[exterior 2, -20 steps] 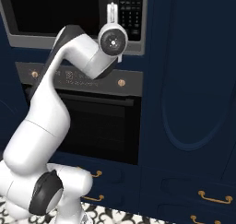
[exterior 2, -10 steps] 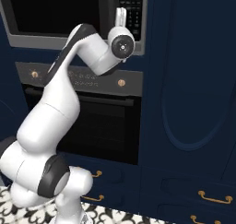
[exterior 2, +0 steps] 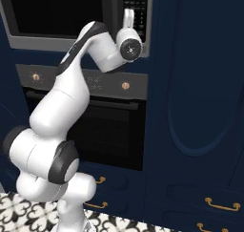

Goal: Pick the sweet potato from the sink and place it in the bowl. Then pick the bowl and place it in the microwave. Then close the microwave door and press the start button.

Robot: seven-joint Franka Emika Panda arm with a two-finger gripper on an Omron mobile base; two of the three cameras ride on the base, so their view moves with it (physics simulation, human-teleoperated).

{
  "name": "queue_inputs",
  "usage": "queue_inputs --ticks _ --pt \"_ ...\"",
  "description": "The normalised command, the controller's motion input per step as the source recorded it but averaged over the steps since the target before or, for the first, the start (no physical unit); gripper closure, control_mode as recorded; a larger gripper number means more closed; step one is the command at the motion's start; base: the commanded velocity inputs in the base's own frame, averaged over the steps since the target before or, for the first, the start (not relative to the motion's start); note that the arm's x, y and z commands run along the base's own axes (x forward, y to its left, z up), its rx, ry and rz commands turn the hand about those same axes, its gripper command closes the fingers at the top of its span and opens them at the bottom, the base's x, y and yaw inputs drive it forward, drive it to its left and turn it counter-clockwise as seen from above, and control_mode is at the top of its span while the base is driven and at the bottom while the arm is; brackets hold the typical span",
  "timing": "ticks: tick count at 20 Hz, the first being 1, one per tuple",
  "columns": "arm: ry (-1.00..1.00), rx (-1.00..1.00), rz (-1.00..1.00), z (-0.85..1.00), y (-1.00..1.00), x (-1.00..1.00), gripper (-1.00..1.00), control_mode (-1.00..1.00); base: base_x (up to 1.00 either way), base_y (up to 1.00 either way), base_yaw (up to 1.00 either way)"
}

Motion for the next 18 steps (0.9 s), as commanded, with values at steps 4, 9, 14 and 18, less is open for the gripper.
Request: queue_inputs --ticks 4,9,14,18 --pt "0.00 0.00 0.00 -0.01 -0.09 0.50 1.00 -1.00 0.00 0.00 0.00" --pt "0.00 0.00 0.00 -0.02 0.00 0.52 1.00 -1.00 0.00 0.00 0.00" --pt "-0.09 0.00 0.00 -0.03 0.00 -0.49 1.00 -1.00 0.00 0.00 0.00" --pt "-0.05 0.01 0.00 -0.01 0.00 -1.00 1.00 -1.00 0.00 0.00 0.00"
